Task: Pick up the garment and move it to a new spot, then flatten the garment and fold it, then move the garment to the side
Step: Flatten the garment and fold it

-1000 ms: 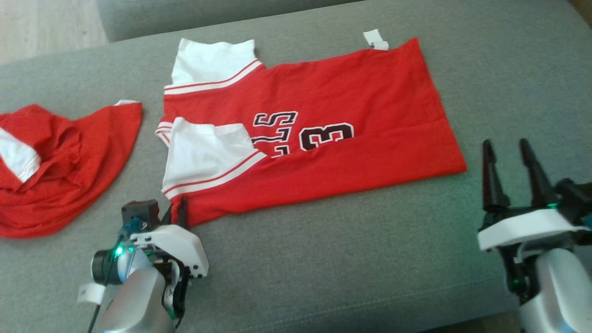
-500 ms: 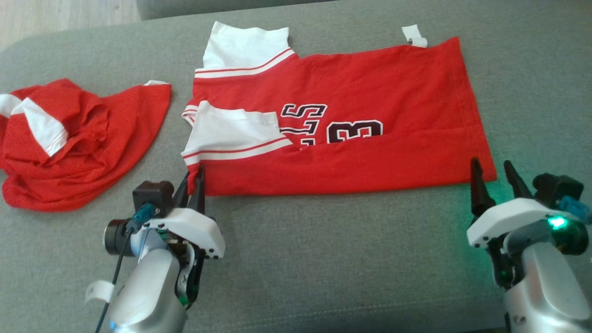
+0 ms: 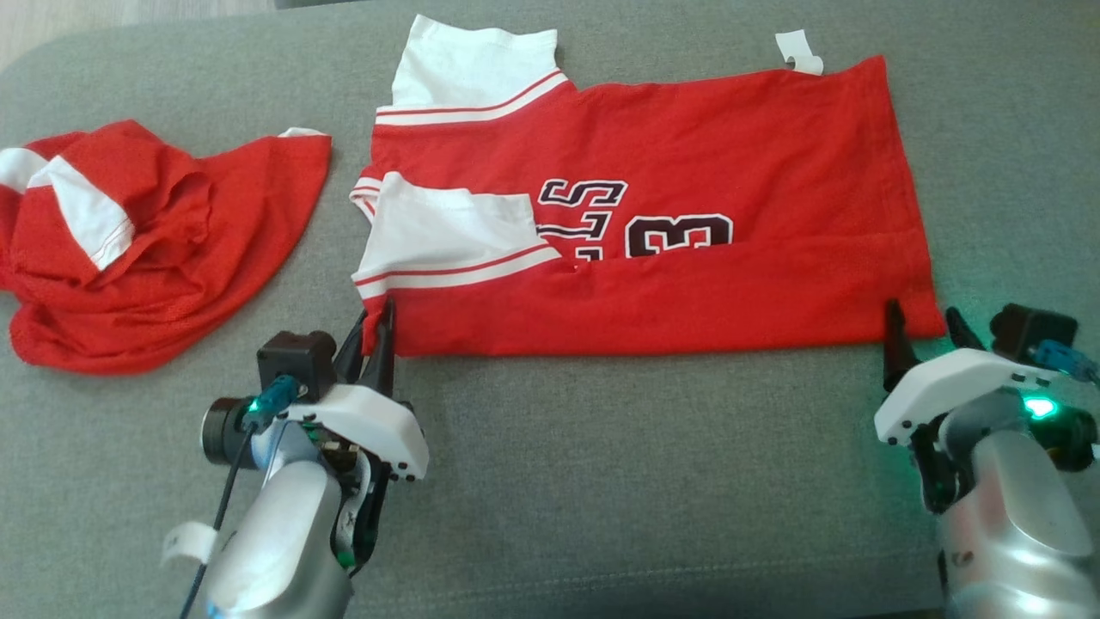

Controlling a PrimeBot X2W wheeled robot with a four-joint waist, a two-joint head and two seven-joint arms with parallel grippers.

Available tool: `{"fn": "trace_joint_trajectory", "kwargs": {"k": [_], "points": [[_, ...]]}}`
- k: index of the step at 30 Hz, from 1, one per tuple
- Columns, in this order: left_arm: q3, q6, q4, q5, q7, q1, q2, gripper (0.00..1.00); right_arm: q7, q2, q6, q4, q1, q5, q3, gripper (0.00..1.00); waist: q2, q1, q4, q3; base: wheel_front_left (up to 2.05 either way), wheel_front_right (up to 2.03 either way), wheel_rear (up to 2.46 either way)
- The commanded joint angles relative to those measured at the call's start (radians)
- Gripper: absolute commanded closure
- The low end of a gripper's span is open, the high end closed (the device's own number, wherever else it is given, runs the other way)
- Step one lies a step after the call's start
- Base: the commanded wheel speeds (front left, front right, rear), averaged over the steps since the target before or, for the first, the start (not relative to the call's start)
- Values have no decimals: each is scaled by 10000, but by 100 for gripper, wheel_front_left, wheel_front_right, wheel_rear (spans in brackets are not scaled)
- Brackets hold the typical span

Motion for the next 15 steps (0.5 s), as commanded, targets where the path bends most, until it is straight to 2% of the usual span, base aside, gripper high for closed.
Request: {"fn": "trace_joint_trajectory", "kwargs": {"k": [1, 3, 4, 5, 15], "points": [[251, 63, -356, 51, 7, -174, 201, 100, 34, 42, -7, -126, -353, -15, 191, 0, 0, 0, 5, 20, 0, 0, 0], [215, 88, -467, 53, 63, -198, 233, 100, 211, 44, -7, 288, -543, 329, 301, 0, 0, 0, 12, 80, 0, 0, 0], [205, 97, -494, 52, 77, -206, 243, 100, 233, 44, -7, 387, -589, 345, 354, 34, 0, 0, 8, 82, 0, 0, 0], [201, 106, -511, 46, 85, -205, 253, 100, 220, 44, -7, 463, -623, 349, 400, 100, 0, 0, -3, 71, 0, 0, 0], [174, 115, -341, -143, 321, 162, 442, 100, 250, -132, -7, 610, -505, 446, 658, 100, 0, 0, -207, -604, 0, 0, 0]]}}
